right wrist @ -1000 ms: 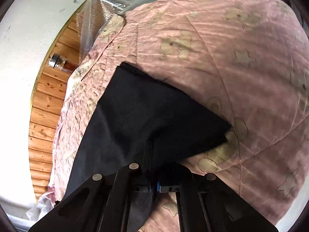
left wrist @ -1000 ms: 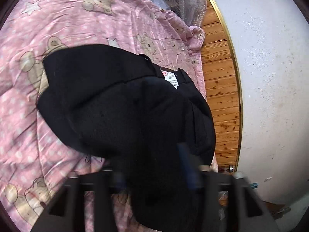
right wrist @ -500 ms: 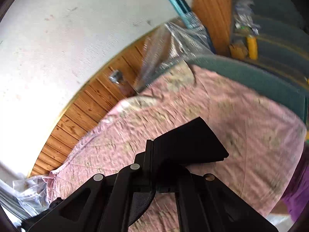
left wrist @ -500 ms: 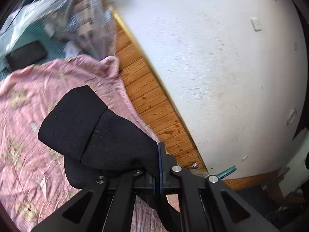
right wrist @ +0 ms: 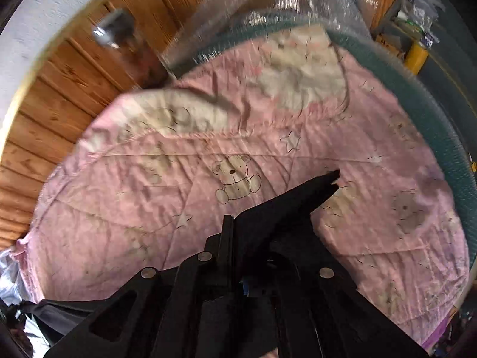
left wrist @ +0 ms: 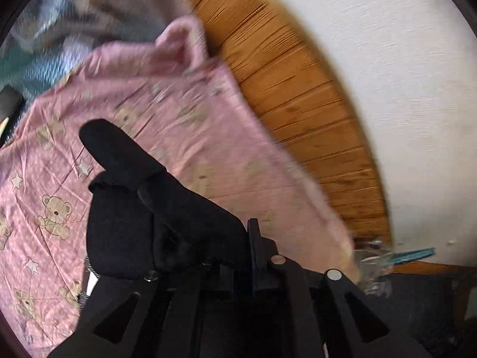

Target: Fold clothes

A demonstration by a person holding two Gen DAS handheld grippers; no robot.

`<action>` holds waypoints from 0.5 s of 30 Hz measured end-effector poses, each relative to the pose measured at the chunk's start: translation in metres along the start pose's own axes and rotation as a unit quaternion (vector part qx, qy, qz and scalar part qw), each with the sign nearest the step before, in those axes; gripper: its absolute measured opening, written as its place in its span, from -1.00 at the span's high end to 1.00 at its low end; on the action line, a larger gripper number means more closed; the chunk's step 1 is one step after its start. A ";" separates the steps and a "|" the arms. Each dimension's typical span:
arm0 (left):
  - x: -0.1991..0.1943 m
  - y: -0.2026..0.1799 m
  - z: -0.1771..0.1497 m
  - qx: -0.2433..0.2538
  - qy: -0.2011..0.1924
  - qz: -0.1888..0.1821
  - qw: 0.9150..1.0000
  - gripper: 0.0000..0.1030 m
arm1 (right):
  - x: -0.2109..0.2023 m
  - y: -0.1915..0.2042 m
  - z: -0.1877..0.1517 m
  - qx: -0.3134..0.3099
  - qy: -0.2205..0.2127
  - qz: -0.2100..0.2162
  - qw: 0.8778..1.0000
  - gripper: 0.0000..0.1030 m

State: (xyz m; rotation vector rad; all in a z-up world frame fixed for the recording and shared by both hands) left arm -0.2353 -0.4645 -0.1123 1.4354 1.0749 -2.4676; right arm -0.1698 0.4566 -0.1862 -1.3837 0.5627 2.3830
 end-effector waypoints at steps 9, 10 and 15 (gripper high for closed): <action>0.085 0.036 0.047 0.001 -0.023 0.025 0.999 0.57 | 0.039 -0.014 0.039 -0.020 -0.091 -0.066 0.993 0.40; 0.082 0.039 0.053 -0.008 -0.022 0.024 0.999 0.54 | 0.029 -0.023 0.043 -0.006 -0.103 -0.069 0.992 0.40; 0.055 0.044 0.070 -0.003 -0.021 0.030 0.999 0.35 | -0.032 -0.025 0.027 -0.029 -0.149 -0.044 0.987 0.40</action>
Point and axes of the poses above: each gripper's, at about its wrist camera, not at the fingertips, and x roughly the way its jaws point, y to its left, z to its top, the point moved 2 cm from there along x, roughly the way its jaws point, and after that the axes turned 14 degrees about -y, right-handed, at the moved point
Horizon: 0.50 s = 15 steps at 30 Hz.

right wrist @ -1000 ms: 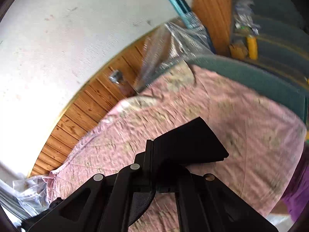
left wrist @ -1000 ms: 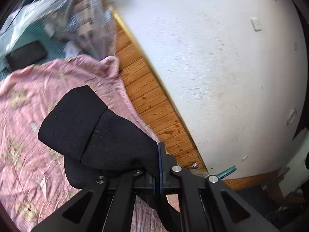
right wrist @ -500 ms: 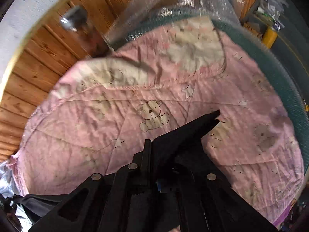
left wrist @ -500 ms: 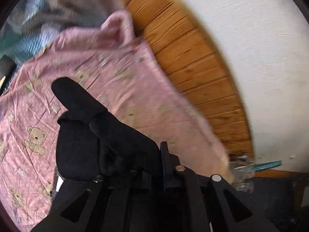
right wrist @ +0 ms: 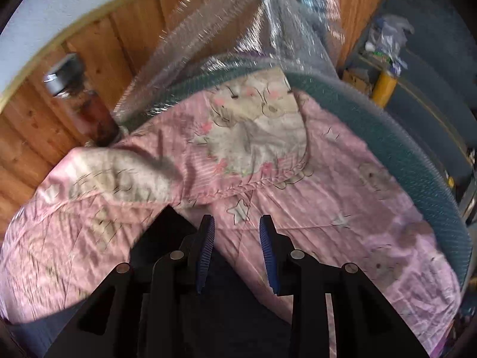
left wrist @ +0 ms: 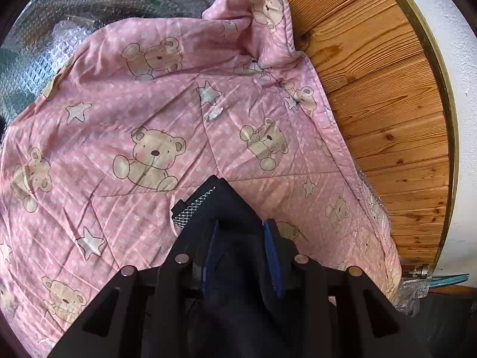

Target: Fold clothes

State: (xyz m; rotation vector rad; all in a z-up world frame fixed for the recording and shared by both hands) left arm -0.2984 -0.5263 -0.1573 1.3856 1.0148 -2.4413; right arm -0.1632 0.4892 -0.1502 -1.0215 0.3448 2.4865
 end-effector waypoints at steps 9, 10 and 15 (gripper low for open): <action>-0.059 0.003 -0.030 -0.007 -0.057 -0.001 0.998 0.33 | 0.059 0.083 -0.047 -0.218 0.076 0.040 0.972 0.20; -0.066 0.007 -0.033 -0.014 -0.071 0.005 0.997 0.33 | 0.064 0.076 -0.038 -0.219 0.063 -0.003 0.974 0.18; -0.092 0.024 -0.053 -0.020 -0.087 0.008 0.996 0.32 | 0.071 0.022 -0.015 -0.143 0.078 -0.110 0.980 0.29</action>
Point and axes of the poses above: each gripper's, at about its wrist camera, not at the fingertips, and x roughly the way its jaws point, y to its left, z to its top, the point moved 2 cm from there along x, roughly the way its jaws point, and after that the axes turned 14 degrees about -y, right-handed, at the moved point
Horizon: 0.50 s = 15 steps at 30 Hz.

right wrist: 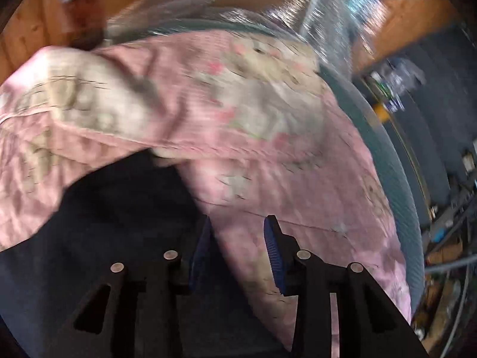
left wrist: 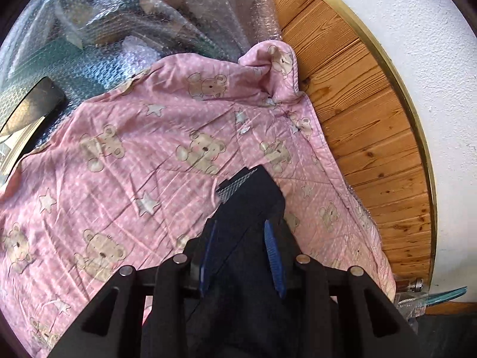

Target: Fold clothes

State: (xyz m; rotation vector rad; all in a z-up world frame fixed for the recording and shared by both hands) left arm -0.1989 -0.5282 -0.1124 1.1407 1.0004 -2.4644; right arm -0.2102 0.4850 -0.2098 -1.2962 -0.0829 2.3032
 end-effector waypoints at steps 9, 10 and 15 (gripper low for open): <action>0.003 0.020 -0.085 0.059 0.068 -0.024 0.996 0.23 | -0.073 0.099 -0.050 -0.158 0.003 0.131 0.979 0.21; 0.006 0.023 -0.090 0.061 0.072 -0.022 0.995 0.23 | -0.081 0.105 -0.046 -0.156 -0.008 0.111 0.982 0.27; -0.003 0.049 -0.101 0.050 0.075 -0.059 0.994 0.23 | -0.224 0.201 -0.016 -0.205 -0.128 0.205 0.949 0.24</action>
Point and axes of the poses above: each gripper's, at about its wrist camera, not at the fingertips, and x roughly the way its jaws point, y to its left, z to its top, the point moved 2 cm from there along x, roughly the way its jaws point, and after that the axes turned 14 degrees about -y, right-handed, at the moved point
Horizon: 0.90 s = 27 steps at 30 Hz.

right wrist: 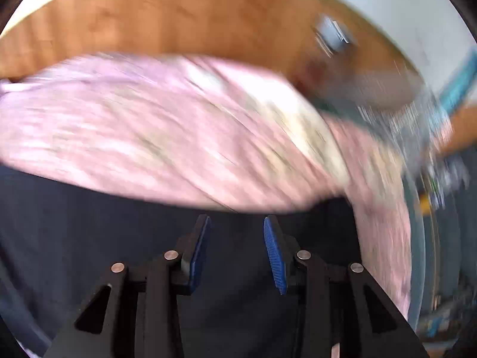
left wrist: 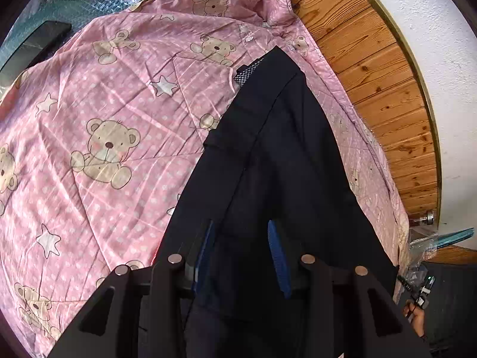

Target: Fold clothes

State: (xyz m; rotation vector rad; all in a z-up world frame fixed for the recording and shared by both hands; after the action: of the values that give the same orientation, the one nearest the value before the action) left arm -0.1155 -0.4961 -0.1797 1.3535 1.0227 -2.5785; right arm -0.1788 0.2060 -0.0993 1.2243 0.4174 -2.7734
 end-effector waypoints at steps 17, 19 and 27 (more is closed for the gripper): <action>-0.048 0.031 -0.075 0.022 -0.002 -0.215 0.976 0.44 | 0.045 0.569 0.104 -0.318 0.054 0.427 0.845 0.88; -0.060 0.030 -0.085 0.027 -0.004 -0.248 0.968 0.56 | 0.019 0.559 0.112 -0.282 0.089 0.529 0.796 0.95; -0.082 0.072 -0.095 -0.032 -0.035 -0.253 0.966 0.57 | 0.110 0.558 0.118 -0.213 0.205 0.510 0.808 0.98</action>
State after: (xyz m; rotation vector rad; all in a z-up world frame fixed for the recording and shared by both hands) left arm 0.0274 -0.5173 -0.1938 1.0845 1.6027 -2.8697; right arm -0.2356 -0.3582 -0.2242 1.3466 0.2538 -1.4186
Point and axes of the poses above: each gripper's, at about its wrist camera, not at the fingertips, and x roughly the way its jaws point, y to its left, z to its top, the point moved 2 cm from there along x, roughly the way its jaws point, and after that the axes turned 14 degrees about -y, right-handed, at the moved point
